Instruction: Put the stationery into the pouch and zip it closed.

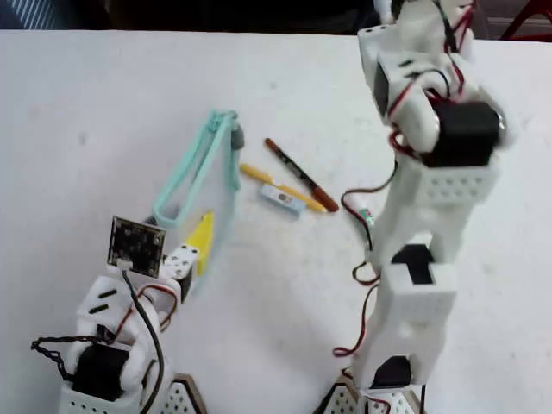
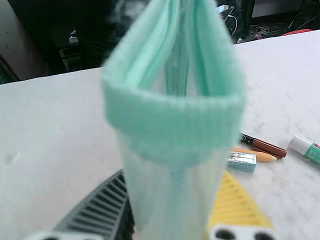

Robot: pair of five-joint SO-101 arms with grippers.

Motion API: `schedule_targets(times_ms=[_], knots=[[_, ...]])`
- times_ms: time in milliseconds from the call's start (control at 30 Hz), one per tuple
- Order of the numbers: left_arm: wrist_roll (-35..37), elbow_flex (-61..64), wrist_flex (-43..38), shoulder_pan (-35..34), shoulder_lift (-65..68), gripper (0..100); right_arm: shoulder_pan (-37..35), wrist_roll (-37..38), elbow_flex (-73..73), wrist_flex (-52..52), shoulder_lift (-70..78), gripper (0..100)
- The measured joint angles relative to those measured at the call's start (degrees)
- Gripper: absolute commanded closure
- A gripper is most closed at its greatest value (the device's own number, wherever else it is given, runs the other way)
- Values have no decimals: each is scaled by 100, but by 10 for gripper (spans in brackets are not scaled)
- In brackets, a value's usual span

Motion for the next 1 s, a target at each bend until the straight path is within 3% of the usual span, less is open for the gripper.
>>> schedule_targets(times_ms=[300, 633, 1000], knots=[[0, 53, 0, 0, -26, 815, -281, 0, 273, 18, -1134, 983], [0, 53, 0, 0, -26, 815, -1389, 0, 2734, 18, -3042, 982], [0, 53, 0, 0, -26, 814, -1776, 0, 4826, 18, -5108, 982]])
